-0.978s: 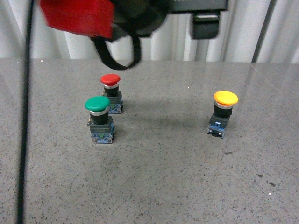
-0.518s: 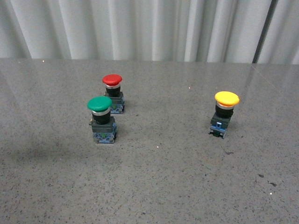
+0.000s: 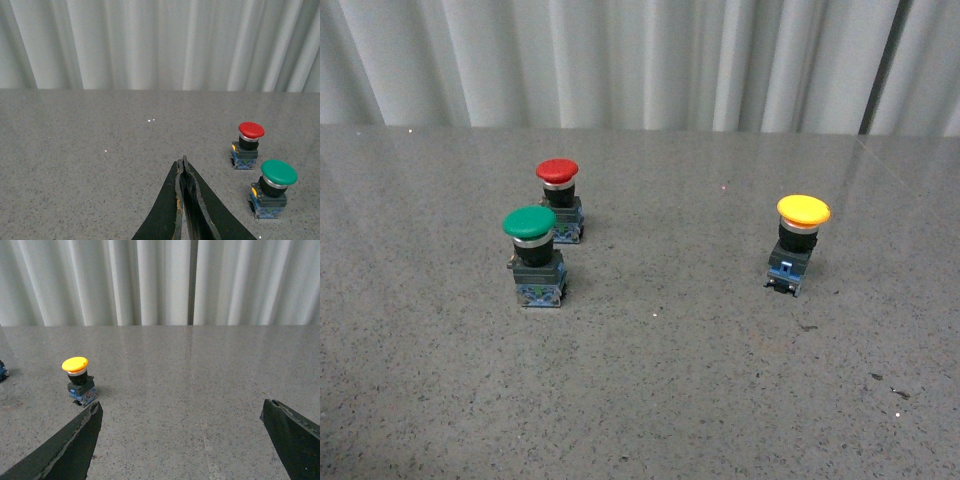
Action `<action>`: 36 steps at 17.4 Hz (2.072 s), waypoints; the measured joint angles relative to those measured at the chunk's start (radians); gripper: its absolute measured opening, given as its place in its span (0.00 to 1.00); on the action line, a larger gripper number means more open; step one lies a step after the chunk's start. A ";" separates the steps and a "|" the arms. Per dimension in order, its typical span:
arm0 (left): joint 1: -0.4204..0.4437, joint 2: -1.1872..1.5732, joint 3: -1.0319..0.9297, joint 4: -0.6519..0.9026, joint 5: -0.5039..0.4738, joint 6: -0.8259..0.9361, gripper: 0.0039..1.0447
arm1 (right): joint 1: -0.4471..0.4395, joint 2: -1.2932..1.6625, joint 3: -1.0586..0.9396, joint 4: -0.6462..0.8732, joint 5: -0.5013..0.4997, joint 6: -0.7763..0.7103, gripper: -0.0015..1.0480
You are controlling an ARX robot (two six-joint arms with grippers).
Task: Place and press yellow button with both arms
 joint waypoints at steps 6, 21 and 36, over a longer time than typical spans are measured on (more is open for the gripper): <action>0.090 -0.187 -0.099 -0.085 0.090 -0.001 0.01 | 0.000 0.000 0.000 0.000 0.000 0.000 0.94; 0.092 -0.488 -0.163 -0.299 0.090 -0.002 0.01 | 0.000 0.000 0.000 0.000 0.000 0.000 0.94; 0.093 -0.772 -0.163 -0.591 0.090 -0.002 0.01 | 0.000 0.000 0.000 -0.001 0.000 0.000 0.94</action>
